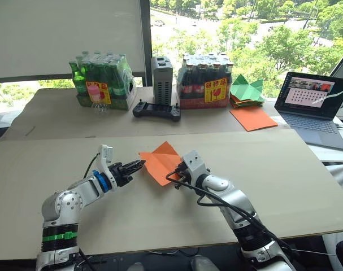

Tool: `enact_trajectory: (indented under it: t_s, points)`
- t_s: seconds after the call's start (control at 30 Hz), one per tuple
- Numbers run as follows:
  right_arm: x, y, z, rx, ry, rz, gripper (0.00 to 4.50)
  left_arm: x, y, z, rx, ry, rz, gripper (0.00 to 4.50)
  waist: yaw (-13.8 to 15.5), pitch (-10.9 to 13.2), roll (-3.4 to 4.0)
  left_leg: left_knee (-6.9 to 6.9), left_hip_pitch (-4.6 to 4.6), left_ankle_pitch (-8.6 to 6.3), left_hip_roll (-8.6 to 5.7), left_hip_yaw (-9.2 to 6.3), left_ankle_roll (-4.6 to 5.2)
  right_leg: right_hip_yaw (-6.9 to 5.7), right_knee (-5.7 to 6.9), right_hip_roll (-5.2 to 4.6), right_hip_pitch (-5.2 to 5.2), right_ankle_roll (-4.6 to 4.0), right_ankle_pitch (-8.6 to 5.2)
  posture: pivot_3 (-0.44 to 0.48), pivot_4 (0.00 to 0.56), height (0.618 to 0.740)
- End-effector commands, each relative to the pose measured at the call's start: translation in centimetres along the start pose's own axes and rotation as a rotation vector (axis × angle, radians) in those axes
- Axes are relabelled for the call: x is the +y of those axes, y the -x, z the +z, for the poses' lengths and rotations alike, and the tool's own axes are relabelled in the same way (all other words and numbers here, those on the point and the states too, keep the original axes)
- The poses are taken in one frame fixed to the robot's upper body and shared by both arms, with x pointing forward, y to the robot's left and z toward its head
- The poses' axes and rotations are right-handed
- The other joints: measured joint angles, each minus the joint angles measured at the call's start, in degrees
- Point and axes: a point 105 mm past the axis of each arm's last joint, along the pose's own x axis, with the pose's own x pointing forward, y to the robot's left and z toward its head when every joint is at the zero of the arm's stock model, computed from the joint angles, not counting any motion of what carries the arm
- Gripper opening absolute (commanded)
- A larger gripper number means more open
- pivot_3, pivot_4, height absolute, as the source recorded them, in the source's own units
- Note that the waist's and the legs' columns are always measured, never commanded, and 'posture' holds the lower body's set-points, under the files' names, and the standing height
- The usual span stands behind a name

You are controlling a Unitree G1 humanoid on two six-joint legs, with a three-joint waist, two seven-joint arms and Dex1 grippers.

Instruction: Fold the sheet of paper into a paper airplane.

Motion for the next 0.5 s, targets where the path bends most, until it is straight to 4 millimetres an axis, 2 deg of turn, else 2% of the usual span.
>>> enact_trajectory:
  t_s: [0.03, 0.23, 0.5]
  points:
    - [0.5, -0.1, -2.3, 0.083, -0.026, 0.016, 0.0, -0.2, -0.3, 1.1, -0.033, -0.035, -0.013, 1.12, 0.04, 0.0, 0.0, 0.0, 0.0, 0.0, 0.0, 0.0, 0.0, 0.0, 0.0, 0.0, 0.0, 0.0, 0.0, 0.0, 0.15, 0.74]
    - [0.3, 0.1, -2.5, 0.085, -0.033, 0.004, 0.0, 0.6, -0.1, 1.5, -0.054, -0.012, 0.016, 1.12, 0.09, 0.0, 0.0, 0.0, -0.01, 0.0, 0.0, 0.0, 0.0, 0.0, 0.0, -0.01, 0.0, 0.0, 0.0, 0.0, 0.15, 0.74]
    - [0.3, 0.0, -2.2, 0.079, -0.033, 0.002, 0.0, 0.9, -1.7, 0.9, -0.029, -0.024, 0.026, 1.12, 0.18, 0.0, 0.0, 0.0, -0.01, 0.0, -0.01, 0.0, 0.0, 0.0, 0.0, -0.01, 0.0, 0.0, 0.0, 0.0, 0.15, 0.74]
